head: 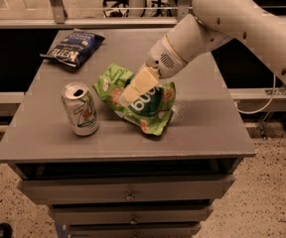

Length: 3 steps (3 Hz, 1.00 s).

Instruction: Move green rice chip bag near 7up can

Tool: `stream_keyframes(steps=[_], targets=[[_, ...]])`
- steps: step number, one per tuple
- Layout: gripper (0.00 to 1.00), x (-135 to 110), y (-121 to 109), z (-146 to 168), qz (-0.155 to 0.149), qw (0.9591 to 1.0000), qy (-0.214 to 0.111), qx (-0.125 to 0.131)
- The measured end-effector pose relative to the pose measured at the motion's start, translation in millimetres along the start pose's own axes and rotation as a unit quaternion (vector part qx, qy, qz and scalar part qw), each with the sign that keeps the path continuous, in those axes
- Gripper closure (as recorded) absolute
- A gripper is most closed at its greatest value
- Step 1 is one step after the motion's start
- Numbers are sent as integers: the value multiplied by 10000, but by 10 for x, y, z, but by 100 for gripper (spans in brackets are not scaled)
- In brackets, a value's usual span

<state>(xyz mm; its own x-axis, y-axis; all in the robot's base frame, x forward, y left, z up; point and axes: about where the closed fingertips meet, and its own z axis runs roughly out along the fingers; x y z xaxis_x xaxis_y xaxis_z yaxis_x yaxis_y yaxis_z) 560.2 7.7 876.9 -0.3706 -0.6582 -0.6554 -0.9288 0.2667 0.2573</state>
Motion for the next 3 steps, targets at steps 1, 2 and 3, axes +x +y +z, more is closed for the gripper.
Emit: stream_keyframes(steps=[1,2,3], targets=[[0,-23,-14,-61,-56,10000,-42,54],[0,-37,-65,-183,-129,9997,-111,181],[0,-11,-244,-462,-425,9972,-338,505]])
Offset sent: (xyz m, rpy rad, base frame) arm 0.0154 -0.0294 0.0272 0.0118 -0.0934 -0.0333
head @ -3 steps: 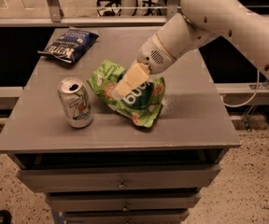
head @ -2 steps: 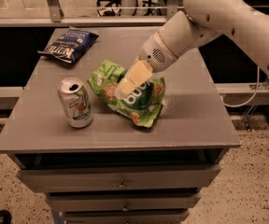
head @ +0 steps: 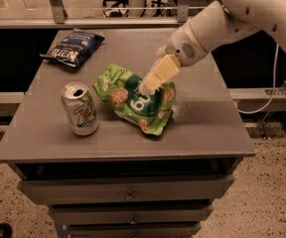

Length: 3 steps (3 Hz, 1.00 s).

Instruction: Move green rice chip bag near 7up can

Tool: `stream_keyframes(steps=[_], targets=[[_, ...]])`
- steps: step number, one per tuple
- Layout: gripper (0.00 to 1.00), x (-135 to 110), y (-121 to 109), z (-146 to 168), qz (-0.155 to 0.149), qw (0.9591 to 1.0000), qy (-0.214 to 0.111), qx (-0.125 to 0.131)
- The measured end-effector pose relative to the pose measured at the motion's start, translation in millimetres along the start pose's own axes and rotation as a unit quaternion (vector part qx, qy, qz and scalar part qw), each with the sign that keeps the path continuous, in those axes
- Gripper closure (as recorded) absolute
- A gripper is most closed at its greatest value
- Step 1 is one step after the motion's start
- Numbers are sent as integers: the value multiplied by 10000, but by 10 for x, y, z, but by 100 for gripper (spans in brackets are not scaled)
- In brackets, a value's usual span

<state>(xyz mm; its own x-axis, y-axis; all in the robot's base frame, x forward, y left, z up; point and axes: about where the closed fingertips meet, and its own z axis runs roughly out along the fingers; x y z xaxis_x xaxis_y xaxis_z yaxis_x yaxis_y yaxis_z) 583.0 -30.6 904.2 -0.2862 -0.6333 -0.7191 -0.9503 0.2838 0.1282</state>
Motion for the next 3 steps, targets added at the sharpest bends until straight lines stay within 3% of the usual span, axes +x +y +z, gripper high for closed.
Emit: stream_keyframes(steps=[1,2,3], targets=[[0,61,-295,-335,-488,9975,-382,330],[0,235,-684,-751,-834,9916,-748,653],[0,155,-655,-725,-854,9914,-744,650]])
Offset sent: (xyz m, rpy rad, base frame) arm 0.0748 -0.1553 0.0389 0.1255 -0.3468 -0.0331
